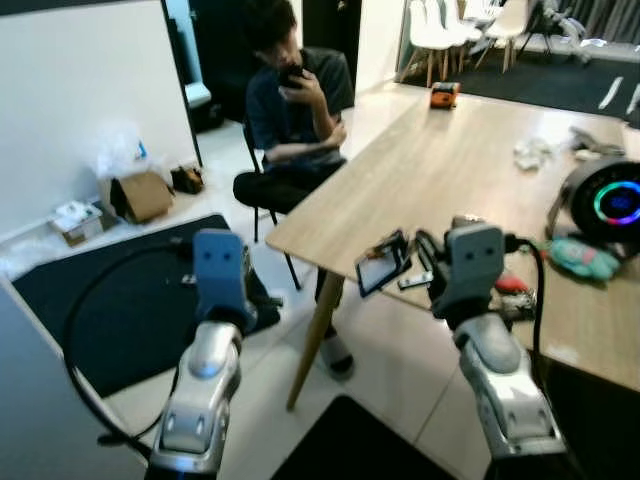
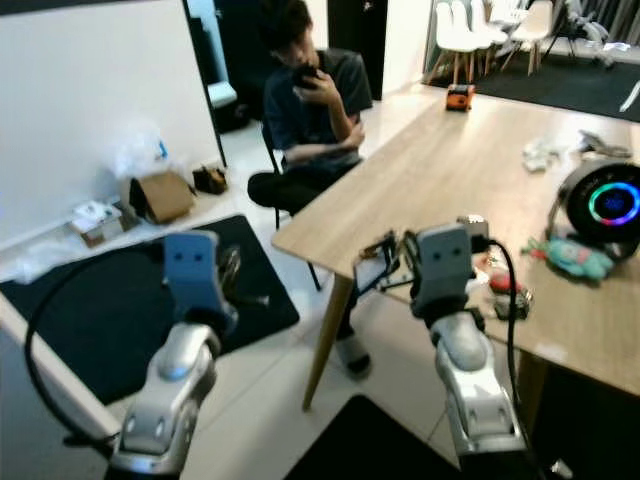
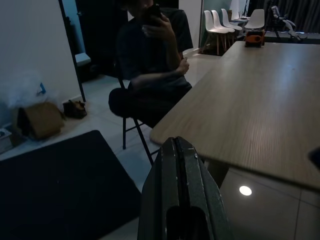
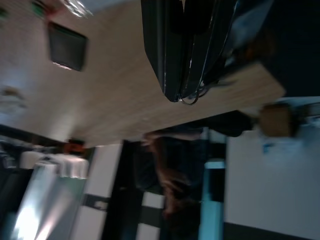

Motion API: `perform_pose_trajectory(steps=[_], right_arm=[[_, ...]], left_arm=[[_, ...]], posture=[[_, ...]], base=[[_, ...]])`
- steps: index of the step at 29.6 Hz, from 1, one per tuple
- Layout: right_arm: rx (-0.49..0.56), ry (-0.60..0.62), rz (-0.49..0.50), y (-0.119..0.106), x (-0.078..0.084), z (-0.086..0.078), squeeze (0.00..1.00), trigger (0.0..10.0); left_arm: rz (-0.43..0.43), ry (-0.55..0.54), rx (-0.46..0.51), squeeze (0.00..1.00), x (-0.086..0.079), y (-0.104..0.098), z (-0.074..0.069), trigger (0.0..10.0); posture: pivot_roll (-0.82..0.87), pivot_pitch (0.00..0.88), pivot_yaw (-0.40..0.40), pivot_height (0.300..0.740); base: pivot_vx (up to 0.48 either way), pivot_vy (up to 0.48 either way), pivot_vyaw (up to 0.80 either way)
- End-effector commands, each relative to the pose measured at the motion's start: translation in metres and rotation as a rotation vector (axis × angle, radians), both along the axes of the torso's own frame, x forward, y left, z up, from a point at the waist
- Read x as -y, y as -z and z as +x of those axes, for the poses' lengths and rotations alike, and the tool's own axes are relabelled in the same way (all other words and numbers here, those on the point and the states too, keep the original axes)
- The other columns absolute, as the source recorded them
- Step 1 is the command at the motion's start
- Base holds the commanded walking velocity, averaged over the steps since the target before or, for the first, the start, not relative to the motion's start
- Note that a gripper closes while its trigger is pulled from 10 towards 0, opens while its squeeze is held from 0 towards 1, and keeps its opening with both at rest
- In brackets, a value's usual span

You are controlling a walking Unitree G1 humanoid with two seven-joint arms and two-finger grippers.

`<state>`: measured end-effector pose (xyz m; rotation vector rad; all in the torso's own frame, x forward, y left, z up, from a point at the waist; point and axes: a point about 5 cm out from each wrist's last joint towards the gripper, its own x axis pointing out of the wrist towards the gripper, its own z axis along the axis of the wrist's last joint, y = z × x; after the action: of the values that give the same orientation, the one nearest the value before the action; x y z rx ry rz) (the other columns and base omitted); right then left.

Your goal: Hang keys on a hook

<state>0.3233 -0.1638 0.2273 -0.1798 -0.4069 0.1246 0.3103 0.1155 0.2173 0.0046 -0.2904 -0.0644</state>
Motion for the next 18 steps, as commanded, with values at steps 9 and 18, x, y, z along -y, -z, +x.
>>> perform_pose_trajectory(steps=[9,18], right_arm=[[0.002,-0.021,0.004,0.0023,-0.0064,-0.0004,0.00,10.0],[0.003,-0.020,0.005,0.0022,-0.0068,0.0000,0.00,10.0]], left_arm=[[0.009,-0.024,-0.022,0.00,-0.0057,0.0043,0.0005,10.0],[0.008,-0.024,-0.022,0.00,-0.0058,0.0043,0.0007,10.0]], posture=[[0.02,0.107,0.015,0.740],[0.02,0.107,0.016,0.740]], base=[[-0.261,0.000,0.47],[-0.261,0.000,0.47]])
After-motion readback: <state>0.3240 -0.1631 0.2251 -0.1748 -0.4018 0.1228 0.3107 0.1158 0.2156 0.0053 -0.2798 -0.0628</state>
